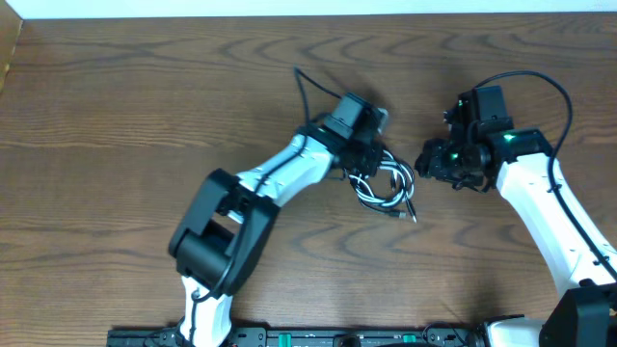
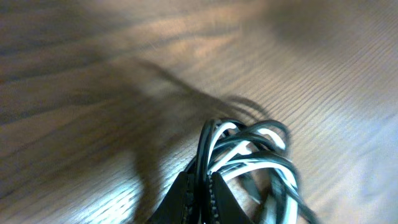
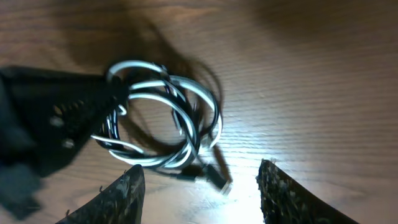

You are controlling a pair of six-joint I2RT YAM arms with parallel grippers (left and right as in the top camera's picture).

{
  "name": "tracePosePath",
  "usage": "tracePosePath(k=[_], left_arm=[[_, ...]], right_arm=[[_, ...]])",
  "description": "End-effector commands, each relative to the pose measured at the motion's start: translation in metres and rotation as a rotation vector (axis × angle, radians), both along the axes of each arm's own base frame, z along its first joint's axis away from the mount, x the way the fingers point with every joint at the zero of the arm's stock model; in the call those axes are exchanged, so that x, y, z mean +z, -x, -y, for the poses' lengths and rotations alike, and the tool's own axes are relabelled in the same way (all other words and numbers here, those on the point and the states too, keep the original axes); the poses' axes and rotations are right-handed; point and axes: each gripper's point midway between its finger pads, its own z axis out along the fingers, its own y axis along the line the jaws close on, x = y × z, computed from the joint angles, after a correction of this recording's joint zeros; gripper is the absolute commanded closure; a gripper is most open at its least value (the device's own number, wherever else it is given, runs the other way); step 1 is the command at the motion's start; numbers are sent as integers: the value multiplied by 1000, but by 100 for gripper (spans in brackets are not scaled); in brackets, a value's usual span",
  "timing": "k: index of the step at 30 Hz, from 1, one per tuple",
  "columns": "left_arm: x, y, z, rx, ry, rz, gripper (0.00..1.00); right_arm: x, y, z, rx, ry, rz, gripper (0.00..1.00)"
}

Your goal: Untangle cables

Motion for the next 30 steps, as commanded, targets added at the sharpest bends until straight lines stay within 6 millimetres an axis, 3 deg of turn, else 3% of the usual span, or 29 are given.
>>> tracePosePath(k=[1, 8, 15, 23, 28, 30], left_arm=[[51, -6, -7, 83, 216, -128, 92], [74, -4, -16, 89, 390, -297, 93], [86, 5, -10, 44, 458, -346, 93], [108, 9, -2, -40, 566, -360, 93], [117, -10, -26, 34, 605, -378, 93], [127, -24, -48, 83, 634, -371, 92]], right_arm=[[-13, 4, -10, 14, 3, -35, 46], [-37, -3, -31, 54, -33, -70, 48], [-58, -12, -53, 52, -49, -81, 49], [-110, 2, -46, -26, 9, -242, 59], [-128, 11, -36, -46, 31, -315, 62], [-129, 11, -30, -62, 39, -321, 62]])
